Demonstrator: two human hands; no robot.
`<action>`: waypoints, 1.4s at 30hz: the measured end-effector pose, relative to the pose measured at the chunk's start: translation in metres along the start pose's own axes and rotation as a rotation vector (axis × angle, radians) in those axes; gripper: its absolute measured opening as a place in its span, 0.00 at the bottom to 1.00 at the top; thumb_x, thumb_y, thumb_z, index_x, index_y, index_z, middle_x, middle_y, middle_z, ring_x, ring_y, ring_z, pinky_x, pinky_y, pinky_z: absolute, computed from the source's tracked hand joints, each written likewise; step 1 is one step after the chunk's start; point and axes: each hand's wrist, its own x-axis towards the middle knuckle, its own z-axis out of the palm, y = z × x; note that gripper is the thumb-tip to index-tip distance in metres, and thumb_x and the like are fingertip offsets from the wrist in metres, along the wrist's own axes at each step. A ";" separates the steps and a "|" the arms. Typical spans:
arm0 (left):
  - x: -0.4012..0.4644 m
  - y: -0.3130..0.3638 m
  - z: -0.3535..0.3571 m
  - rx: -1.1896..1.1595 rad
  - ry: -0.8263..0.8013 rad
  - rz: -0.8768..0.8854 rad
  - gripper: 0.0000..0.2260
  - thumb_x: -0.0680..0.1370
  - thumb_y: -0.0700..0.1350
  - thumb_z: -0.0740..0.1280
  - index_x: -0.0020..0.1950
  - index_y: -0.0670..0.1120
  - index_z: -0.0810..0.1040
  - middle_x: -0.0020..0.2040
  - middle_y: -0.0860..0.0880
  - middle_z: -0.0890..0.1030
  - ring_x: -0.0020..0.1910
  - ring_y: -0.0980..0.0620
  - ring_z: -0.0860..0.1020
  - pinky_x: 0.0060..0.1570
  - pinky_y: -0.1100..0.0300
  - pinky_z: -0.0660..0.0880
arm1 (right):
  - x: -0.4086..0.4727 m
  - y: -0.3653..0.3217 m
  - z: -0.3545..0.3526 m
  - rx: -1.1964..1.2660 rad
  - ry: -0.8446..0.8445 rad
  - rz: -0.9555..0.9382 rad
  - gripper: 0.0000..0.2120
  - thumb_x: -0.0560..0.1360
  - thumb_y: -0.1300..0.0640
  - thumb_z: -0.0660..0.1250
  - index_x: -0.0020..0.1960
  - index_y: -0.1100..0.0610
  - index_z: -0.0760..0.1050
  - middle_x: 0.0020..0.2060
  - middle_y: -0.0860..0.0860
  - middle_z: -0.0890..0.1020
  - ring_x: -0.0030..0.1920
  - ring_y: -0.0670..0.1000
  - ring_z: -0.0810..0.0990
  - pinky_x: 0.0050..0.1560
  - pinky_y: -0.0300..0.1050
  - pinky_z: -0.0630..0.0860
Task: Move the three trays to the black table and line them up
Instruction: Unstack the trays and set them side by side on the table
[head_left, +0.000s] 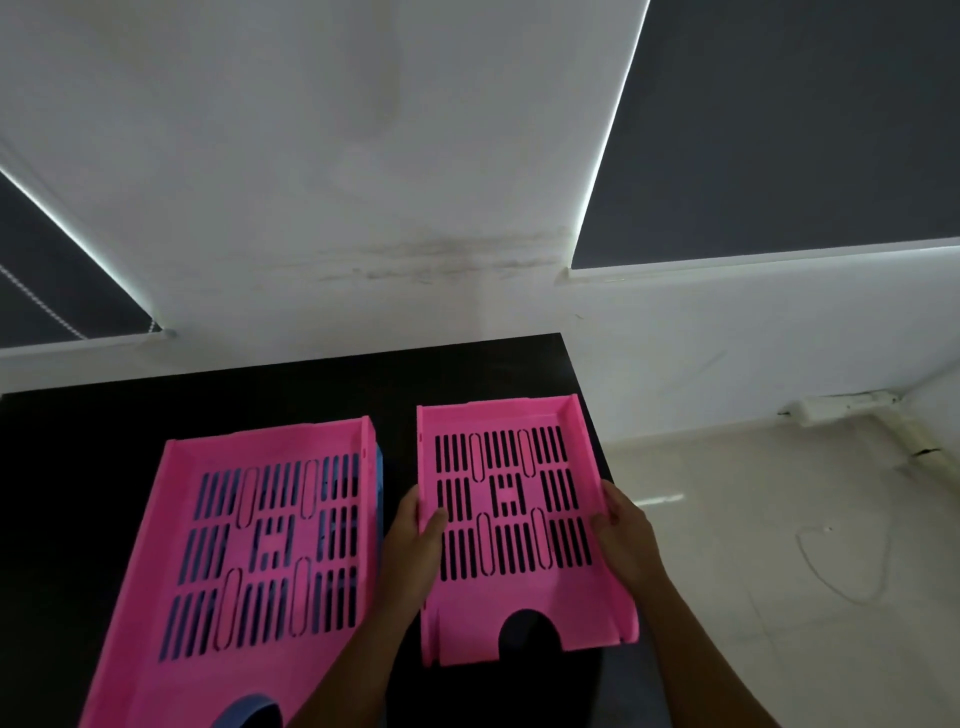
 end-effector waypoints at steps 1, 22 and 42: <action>-0.005 0.006 -0.001 -0.014 -0.008 -0.010 0.29 0.74 0.59 0.64 0.75 0.60 0.63 0.69 0.49 0.77 0.61 0.49 0.80 0.58 0.41 0.79 | 0.000 -0.003 0.002 -0.006 0.002 0.000 0.10 0.82 0.61 0.58 0.60 0.55 0.76 0.44 0.49 0.84 0.38 0.41 0.84 0.29 0.29 0.77; -0.054 0.008 -0.197 0.103 0.393 0.358 0.15 0.81 0.40 0.62 0.66 0.50 0.76 0.53 0.56 0.80 0.48 0.52 0.81 0.47 0.63 0.80 | -0.088 -0.125 0.183 0.102 -0.203 -0.151 0.25 0.82 0.56 0.65 0.78 0.58 0.66 0.72 0.52 0.74 0.72 0.53 0.73 0.70 0.46 0.69; -0.017 -0.021 -0.376 0.215 0.223 0.297 0.15 0.83 0.42 0.58 0.66 0.56 0.74 0.47 0.49 0.83 0.39 0.53 0.84 0.34 0.61 0.78 | -0.129 -0.193 0.282 0.201 -0.072 -0.152 0.15 0.81 0.65 0.58 0.56 0.48 0.78 0.46 0.49 0.85 0.46 0.53 0.86 0.44 0.41 0.84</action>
